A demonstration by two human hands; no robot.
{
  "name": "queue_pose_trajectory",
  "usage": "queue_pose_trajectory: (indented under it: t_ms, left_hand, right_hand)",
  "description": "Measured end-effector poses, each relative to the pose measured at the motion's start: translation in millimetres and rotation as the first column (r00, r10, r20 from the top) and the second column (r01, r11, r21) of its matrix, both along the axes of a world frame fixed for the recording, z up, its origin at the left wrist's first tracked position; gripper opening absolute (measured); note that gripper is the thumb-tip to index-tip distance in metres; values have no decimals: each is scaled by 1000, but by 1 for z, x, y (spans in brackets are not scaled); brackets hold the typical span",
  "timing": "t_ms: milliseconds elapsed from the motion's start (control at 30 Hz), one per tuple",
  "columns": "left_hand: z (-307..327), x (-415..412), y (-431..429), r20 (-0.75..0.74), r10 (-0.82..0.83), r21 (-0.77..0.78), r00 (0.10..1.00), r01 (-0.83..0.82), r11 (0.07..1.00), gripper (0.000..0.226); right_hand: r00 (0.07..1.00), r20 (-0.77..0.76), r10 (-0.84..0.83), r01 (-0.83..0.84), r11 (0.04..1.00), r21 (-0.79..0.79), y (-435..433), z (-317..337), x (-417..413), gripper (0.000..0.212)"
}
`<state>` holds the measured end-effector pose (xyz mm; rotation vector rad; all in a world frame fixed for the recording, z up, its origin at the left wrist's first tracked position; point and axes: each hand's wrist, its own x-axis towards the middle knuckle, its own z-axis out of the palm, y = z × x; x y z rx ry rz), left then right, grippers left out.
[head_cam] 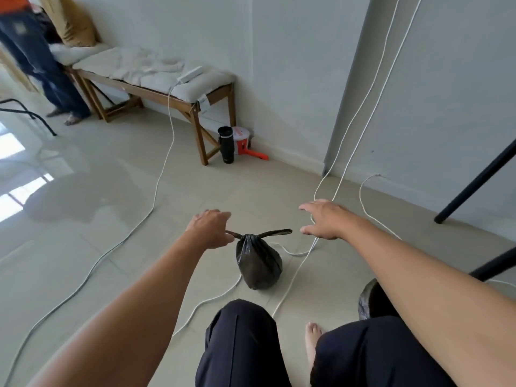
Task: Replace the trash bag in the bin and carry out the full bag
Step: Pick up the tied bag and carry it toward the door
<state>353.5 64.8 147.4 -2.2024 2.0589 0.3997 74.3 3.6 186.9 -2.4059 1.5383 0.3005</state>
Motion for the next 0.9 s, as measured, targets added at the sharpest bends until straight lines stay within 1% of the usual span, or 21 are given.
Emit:
queue_pose_trajectory:
  t_ms: [167,300,433,533,600,667,733,800,833,900]
  left_hand:
    - [-79,24,-37,-16,-1,106,1000,3,994,55]
    - [-146,41,-89,-6,-18,179,1000,18,984,55]
    - [-213,51,-149,-24,5,209,1000,1,978,52]
    - [-257,56,-186,-9,3,234,1000,-1,972,50]
    - [-279,58,-203,14,-23,281,1000,18,960,53]
    - [-293,58,-211,38,-46,350,998,30,936,49]
    - [-298,56,-212,53,-56,389,997,31,921,32]
    - [-293,53,-208,45,-40,390,998,19,920,19]
    - [-285,51,-205,22,-11,397,1000,2,918,18]
    - [-260,47,-199,-35,66,439,997,-44,898,16]
  right_hand:
    - [998,-56,28,-22,995,97,-57,-85,35,67]
    - [993,-104,58,-42,987,154,-114,-162,66,64]
    - [982,-149,112,-80,975,206,-169,-238,95,61]
    - [970,-188,153,-101,960,259,-200,-283,109,60]
    - [964,-204,169,-103,948,300,-214,-307,115,56]
    - [954,-237,183,-93,934,344,-222,-322,119,44]
    - [951,-261,168,-57,920,388,-226,-326,120,30]
    - [958,-235,164,-47,899,435,-228,-321,119,20]
    - [962,-212,170,-55,886,461,-229,-314,118,18]
    - [970,-169,176,-67,858,510,-230,-291,115,21]
